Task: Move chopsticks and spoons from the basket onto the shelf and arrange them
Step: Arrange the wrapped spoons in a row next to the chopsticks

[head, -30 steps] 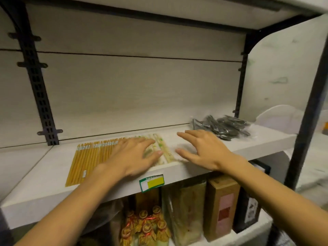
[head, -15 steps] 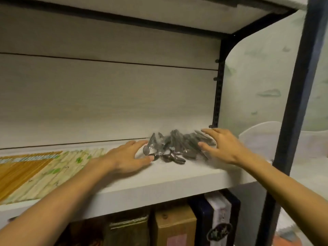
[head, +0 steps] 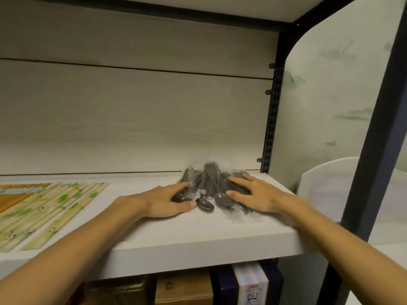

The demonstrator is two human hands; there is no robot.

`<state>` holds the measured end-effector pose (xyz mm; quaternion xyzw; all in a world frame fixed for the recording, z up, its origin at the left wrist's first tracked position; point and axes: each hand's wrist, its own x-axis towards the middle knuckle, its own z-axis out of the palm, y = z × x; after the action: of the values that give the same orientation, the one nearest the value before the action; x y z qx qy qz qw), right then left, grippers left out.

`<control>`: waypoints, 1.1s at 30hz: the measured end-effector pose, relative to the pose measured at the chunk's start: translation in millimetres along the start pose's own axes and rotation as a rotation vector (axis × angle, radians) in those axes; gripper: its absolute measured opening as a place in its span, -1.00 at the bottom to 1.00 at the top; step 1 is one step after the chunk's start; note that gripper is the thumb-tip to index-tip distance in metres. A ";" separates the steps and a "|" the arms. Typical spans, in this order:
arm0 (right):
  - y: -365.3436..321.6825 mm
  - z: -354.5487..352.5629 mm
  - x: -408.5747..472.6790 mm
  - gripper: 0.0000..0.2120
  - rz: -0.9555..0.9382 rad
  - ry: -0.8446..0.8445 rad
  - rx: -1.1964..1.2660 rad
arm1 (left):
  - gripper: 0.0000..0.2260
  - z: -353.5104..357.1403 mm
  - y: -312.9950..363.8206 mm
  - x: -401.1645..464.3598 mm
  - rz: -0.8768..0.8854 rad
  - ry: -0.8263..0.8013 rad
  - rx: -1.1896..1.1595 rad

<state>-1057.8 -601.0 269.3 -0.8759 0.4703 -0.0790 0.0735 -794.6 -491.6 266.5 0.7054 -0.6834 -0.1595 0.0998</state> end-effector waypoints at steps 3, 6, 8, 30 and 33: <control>18.5 -4.1 -0.3 -0.32 0.019 -0.004 0.028 | -0.28 4.6 14.4 9.7 0.031 0.005 0.007; 30.2 -5.4 -2.9 -0.33 0.023 0.017 0.074 | -0.28 7.4 21.4 19.6 0.052 0.020 0.009; 31.1 -6.0 -4.8 -0.34 0.029 0.022 0.113 | -0.29 8.9 23.4 23.4 0.067 0.029 -0.009; -55.5 -0.3 -57.1 -0.87 -0.459 0.342 0.084 | -0.50 0.5 -25.8 -14.7 0.222 0.195 0.018; -65.5 -9.1 -66.4 -0.89 -0.431 0.284 0.403 | -0.48 1.1 -28.7 -17.5 0.226 0.223 0.012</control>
<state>-1042.7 -510.2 286.9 -0.9033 0.2545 -0.3056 0.1608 -768.5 -472.8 256.8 0.6380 -0.7440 -0.0638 0.1880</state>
